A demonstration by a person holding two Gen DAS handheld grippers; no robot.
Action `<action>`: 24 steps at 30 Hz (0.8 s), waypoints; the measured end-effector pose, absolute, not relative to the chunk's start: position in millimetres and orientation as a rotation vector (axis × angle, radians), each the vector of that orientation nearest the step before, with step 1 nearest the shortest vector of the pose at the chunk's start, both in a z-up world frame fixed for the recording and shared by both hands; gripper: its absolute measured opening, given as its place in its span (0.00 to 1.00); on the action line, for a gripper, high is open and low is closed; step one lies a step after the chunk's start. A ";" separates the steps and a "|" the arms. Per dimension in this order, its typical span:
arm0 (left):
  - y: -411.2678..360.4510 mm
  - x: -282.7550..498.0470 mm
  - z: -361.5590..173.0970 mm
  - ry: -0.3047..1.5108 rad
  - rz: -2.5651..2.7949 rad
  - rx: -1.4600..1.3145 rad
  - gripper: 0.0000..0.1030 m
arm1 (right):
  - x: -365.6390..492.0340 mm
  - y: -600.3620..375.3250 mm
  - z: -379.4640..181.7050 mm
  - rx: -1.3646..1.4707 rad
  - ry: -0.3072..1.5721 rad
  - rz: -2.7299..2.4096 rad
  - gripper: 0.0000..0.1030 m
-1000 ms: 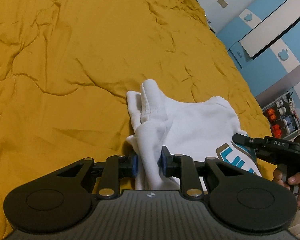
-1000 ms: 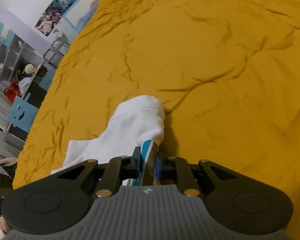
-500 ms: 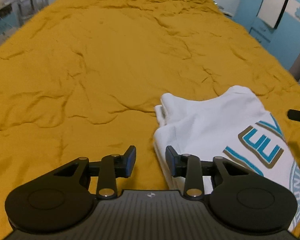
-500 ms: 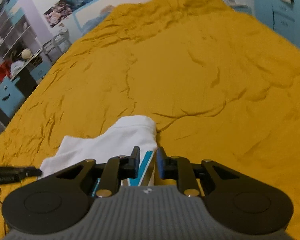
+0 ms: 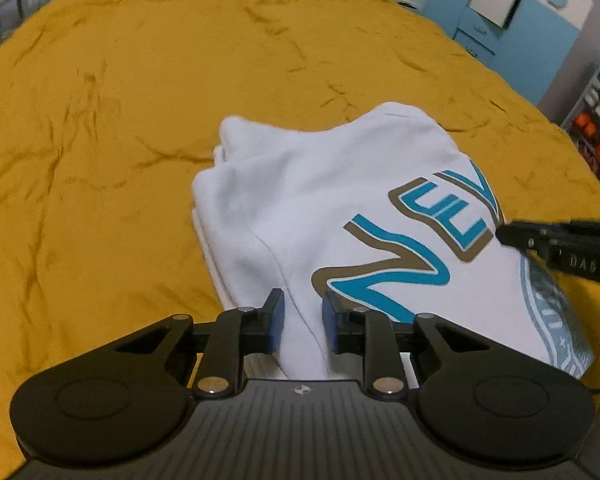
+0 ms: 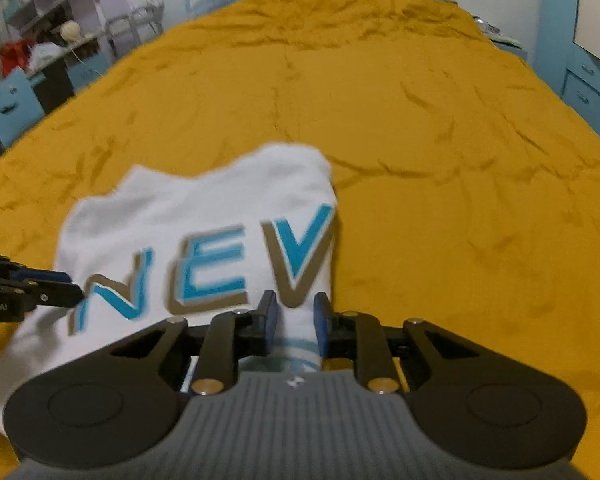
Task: Fold small clothes
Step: 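Lower the held sweatshirt onto the bedspread and open both grippers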
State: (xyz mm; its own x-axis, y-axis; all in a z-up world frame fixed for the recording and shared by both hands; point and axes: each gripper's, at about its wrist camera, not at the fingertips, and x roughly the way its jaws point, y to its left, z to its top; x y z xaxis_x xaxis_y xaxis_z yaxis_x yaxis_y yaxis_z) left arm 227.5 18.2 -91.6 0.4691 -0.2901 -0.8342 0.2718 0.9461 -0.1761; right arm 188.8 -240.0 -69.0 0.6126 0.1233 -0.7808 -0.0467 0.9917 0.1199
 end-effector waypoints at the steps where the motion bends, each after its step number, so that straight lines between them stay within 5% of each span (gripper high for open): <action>1: 19.5 228.2 -91.4 1.027 -0.345 -0.024 0.28 | 188.9 -241.9 -71.9 0.097 0.913 0.090 0.15; 24: 10.7 146.0 -15.3 0.917 -0.418 0.077 0.28 | 102.8 -231.3 2.2 0.073 0.770 0.165 0.18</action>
